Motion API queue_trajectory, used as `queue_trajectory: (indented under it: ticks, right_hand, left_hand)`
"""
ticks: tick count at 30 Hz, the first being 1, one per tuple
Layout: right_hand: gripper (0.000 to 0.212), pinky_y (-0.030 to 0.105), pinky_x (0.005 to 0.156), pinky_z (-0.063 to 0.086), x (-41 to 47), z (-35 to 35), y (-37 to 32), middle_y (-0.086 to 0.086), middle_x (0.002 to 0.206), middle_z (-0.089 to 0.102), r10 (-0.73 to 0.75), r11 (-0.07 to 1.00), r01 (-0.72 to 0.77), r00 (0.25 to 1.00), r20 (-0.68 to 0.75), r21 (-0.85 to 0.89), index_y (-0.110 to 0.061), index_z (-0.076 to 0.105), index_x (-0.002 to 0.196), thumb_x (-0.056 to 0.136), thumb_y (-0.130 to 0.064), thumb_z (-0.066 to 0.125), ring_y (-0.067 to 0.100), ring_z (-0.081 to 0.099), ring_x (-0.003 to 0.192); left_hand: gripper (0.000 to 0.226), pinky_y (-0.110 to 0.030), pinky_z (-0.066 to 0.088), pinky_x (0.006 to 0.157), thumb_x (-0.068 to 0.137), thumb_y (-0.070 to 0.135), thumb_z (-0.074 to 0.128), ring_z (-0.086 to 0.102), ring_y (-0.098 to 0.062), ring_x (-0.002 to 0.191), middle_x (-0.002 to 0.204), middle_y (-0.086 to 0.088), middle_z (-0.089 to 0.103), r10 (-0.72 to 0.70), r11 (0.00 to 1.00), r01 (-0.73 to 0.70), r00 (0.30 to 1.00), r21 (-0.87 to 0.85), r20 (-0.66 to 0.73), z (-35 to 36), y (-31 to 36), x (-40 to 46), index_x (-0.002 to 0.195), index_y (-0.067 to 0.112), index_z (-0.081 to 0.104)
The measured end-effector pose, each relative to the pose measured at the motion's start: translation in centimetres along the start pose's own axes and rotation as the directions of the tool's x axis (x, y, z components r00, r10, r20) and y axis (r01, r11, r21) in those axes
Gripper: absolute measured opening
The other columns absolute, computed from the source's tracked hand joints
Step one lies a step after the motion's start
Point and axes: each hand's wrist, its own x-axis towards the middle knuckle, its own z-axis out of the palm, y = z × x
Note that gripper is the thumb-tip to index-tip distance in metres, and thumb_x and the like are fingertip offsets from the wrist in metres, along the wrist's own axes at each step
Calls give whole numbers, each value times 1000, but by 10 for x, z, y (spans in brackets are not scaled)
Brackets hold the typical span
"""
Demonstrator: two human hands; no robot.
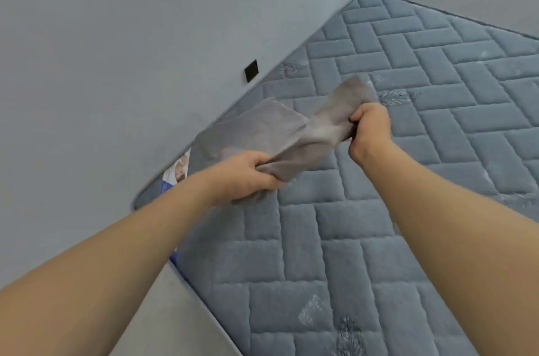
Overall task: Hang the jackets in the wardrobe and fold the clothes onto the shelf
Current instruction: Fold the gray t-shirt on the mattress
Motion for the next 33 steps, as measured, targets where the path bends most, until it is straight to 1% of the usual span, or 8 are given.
queue_trajectory:
  ticks: [7,11,13,17,22,26,29,33]
  right_hand:
    - [27,20,40,44,-32,-244,76,0,53,58,324,944,-321,847,-421,81,-12,56,70,90,-2,40,17,55,50]
    - [26,31,78,51,-26,-308,93,0,93,62,332,934,-353,789,-517,62,-12,63,97,100,-16,37,21,61,95]
    - [28,31,82,49,-19,-304,95,1,99,57,297,914,-395,803,-516,-88,-8,61,117,100,-17,40,22,59,100]
    - [9,29,51,33,-2,-255,95,3,76,51,119,848,-272,934,-337,-455,-9,53,86,90,-10,45,21,47,71]
    - [6,29,64,42,48,-171,119,2,91,56,-9,699,14,1000,10,-715,-14,48,102,96,-17,46,19,55,84]
    - [30,44,92,43,107,-135,167,15,118,54,-103,315,198,979,174,-928,-16,54,116,102,-38,39,37,52,109]
    - [40,42,79,39,133,-134,202,16,115,50,-190,56,260,951,245,-964,-14,54,110,104,-46,29,40,52,104]
    - [46,38,68,33,154,-137,218,17,108,55,-268,-74,280,919,290,-957,-13,50,100,105,-49,21,39,56,93]
  left_hand:
    - [9,-30,50,60,81,8,65,60,-20,66,75,-6,66,-174,976,105,902,190,395,263,-30,6,84,16,65]
    - [19,-25,48,51,81,4,61,60,-19,65,76,-4,65,-235,966,145,836,213,496,318,-33,7,77,22,64]
    - [19,-19,43,42,83,4,63,58,-14,54,72,-2,63,-265,964,205,816,172,514,305,-36,14,78,22,65]
    - [12,-18,42,44,83,13,69,59,-15,60,76,-1,65,-292,940,204,894,273,340,237,-58,38,93,18,65]
    - [10,-20,45,46,84,5,62,62,-15,66,75,-3,66,-305,937,294,952,191,31,166,-113,91,83,15,62]
    - [26,-28,35,47,93,23,59,56,-15,62,69,1,55,-279,937,307,945,168,-170,156,-171,142,70,16,48]
    - [46,-37,29,57,98,51,48,54,-28,75,72,-1,55,-194,921,275,938,276,-286,158,-211,168,69,16,42]
    - [47,-38,33,66,102,56,31,63,-40,91,92,-15,67,-11,774,207,949,599,-314,149,-239,185,81,17,44]
